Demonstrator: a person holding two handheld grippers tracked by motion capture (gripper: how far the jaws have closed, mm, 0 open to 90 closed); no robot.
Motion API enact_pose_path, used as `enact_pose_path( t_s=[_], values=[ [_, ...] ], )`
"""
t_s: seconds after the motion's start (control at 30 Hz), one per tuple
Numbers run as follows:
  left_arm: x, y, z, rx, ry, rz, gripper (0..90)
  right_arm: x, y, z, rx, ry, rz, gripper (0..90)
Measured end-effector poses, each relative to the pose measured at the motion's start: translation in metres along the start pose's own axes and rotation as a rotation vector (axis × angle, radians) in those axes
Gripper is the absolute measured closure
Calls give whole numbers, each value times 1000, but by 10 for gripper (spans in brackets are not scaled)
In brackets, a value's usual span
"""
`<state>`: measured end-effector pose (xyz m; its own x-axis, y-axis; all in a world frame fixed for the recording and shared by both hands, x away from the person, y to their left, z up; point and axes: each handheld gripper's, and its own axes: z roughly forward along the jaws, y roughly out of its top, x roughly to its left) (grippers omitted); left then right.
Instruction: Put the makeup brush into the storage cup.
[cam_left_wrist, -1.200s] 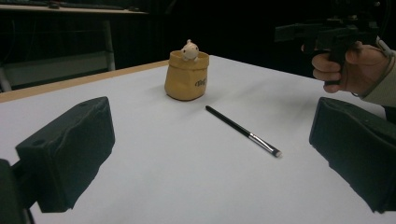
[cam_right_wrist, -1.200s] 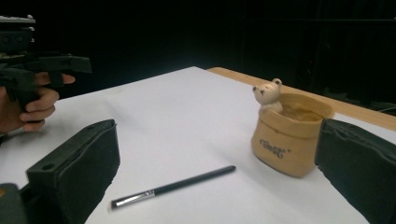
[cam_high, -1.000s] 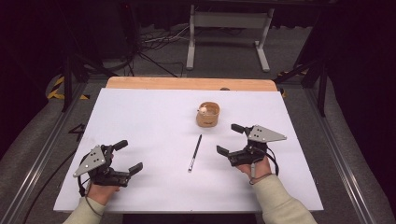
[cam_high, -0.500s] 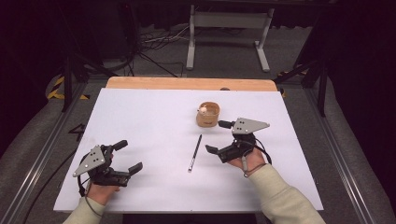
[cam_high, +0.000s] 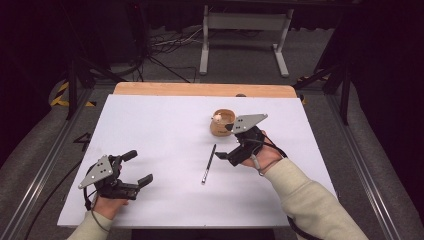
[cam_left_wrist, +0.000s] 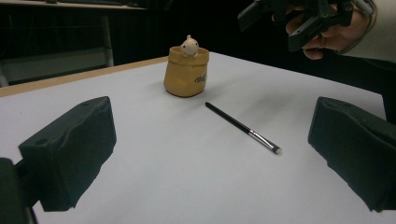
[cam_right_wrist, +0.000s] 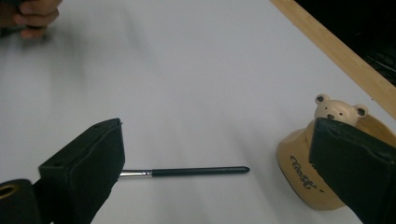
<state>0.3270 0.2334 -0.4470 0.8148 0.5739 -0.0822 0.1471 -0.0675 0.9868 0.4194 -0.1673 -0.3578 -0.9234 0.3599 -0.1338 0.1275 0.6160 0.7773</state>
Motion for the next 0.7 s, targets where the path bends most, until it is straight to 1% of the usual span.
enact_pose_path(
  t_s=[0.03,0.07,0.1,0.13,0.2,0.3,0.47,0.53,0.7],
  values=[
    [1,0,0,5,0,6,18,-1,2,2,19,3,-6,39],
    [0,-1,0,9,-2,-1,19,-2,6,4,45,4,-26,39],
    [0,-1,1,12,-3,-3,19,-2,6,4,45,4,-26,39],
    [1,-1,1,15,-1,6,19,-3,7,5,55,6,-33,40],
    [1,-1,1,15,-2,3,18,-3,12,7,82,13,-58,40],
    [1,-1,1,14,0,3,19,-4,16,11,110,18,-82,40],
    [1,-1,2,16,-2,3,19,-9,22,16,167,34,-108,38],
    [1,-1,2,18,-2,-7,19,-10,25,18,191,38,-123,37],
    [1,-1,2,18,-2,-8,19,-13,30,25,249,67,-163,40]
  ],
)
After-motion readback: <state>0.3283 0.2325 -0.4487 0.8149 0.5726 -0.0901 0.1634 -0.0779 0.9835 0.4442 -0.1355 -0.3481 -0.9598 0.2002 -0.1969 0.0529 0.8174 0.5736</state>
